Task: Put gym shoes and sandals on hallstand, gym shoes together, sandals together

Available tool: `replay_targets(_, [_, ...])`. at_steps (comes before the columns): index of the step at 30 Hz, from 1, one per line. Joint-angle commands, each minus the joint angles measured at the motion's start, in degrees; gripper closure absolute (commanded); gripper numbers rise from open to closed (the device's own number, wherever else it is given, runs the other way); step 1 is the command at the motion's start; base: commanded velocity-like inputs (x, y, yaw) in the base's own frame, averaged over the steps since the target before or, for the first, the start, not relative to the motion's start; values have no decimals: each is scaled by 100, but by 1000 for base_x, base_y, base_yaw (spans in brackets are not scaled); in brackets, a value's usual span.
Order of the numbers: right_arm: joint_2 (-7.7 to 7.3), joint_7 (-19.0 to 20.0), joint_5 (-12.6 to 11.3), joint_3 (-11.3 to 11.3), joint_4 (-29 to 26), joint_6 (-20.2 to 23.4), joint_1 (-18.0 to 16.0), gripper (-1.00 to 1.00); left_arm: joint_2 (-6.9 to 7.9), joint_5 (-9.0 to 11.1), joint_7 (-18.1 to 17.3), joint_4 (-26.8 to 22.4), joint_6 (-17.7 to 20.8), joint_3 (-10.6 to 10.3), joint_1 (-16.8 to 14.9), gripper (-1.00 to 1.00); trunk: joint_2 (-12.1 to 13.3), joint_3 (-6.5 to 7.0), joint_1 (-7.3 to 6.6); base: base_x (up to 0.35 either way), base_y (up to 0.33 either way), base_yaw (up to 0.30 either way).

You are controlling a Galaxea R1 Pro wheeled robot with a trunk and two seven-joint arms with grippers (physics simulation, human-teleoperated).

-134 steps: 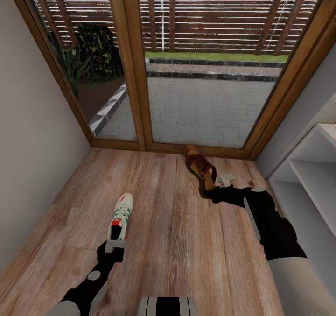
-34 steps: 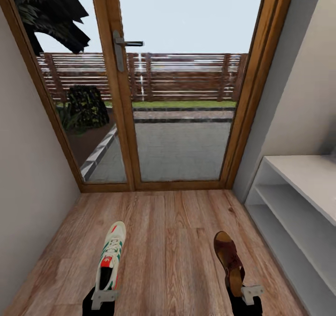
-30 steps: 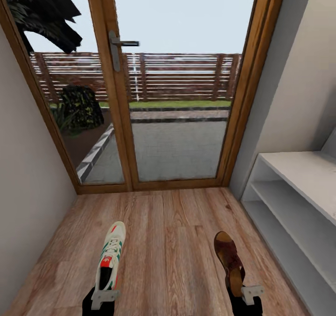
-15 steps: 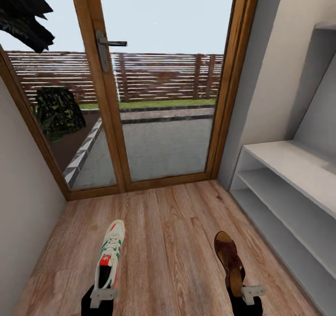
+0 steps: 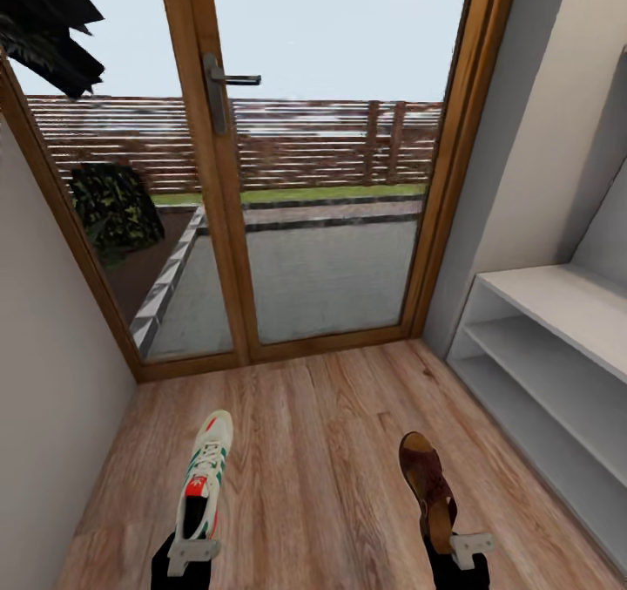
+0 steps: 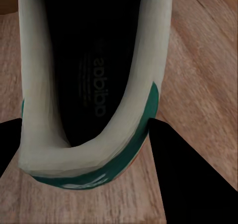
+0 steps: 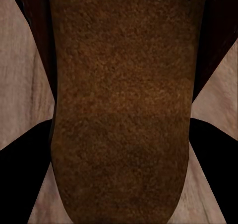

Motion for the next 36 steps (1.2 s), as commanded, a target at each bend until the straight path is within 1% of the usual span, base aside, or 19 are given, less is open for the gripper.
replay_targets(1, [1, 40, 28, -54, 3, -19, -4, 100, -4, -65, 41, 6, -20, 11, -3, 100, -2, -5, 0, 93, 140, -53])
replay_targets(6, [1, 29, 28, -54, 3, -23, -4, 100, -9, -83, 43, 73, -36, 7, 2, 100, -2, -5, 0, 33, 49, -185])
replay_targets(24, [3, 17, 36, -54, 5, -14, -4, 100, -21, -70, 49, 79, -52, 4, 83, 100, -2, -5, 0, 1, 2, -261])
replay_targets(31, [3, 17, 36, -54, 11, -14, -4, 100, -13, -64, 49, 85, -301, 10, 154, 100, -2, -5, 0, 0, 0, -264])
replay_targets(36, [3, 17, 36, -54, 12, -14, 4, 100, -13, -63, 49, 89, -348, 7, 162, 100, -2, -5, 0, 0, 0, -264])
